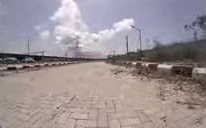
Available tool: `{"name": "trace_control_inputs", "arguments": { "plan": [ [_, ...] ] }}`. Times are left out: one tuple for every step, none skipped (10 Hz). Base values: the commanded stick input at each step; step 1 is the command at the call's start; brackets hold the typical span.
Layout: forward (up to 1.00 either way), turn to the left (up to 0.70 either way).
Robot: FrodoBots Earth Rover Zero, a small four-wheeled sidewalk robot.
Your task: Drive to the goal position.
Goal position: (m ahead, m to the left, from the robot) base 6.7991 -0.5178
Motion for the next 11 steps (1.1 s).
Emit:
{"name": "trace_control_inputs", "arguments": {
  "plan": [
    [0.70,0.00],
    [0.70,0.00],
    [0.70,0.00],
    [0.70,0.00],
    [0.70,0.00],
    [0.70,0.00],
    [0.70,0.00],
    [0.70,0.00],
    [0.70,0.00],
    [0.70,0.00],
    [0.70,0.00]
  ]
}}
